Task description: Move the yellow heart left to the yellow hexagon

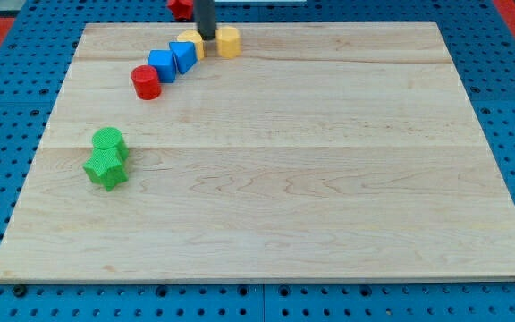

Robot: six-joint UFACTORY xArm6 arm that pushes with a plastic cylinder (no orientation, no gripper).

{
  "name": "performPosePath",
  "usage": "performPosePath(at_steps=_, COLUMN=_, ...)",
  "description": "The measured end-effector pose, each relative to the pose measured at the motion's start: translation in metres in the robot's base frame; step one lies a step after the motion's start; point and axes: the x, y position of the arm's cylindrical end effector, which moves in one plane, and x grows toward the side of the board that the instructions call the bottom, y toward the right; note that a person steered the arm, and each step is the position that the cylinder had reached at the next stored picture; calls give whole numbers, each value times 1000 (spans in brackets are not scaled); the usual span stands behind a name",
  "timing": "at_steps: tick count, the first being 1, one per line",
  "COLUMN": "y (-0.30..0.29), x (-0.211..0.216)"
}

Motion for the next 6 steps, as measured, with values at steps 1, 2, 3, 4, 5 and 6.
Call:
performPosePath(at_steps=1, y=14, x=-3)
performPosePath(at_steps=2, y=-74, x=-35)
performPosePath(at_steps=3, y=-110, x=-17)
performPosePath(at_steps=4, y=-36, x=35)
performPosePath(at_steps=5, y=25, x=41)
performPosePath(at_steps=6, y=-4, x=14)
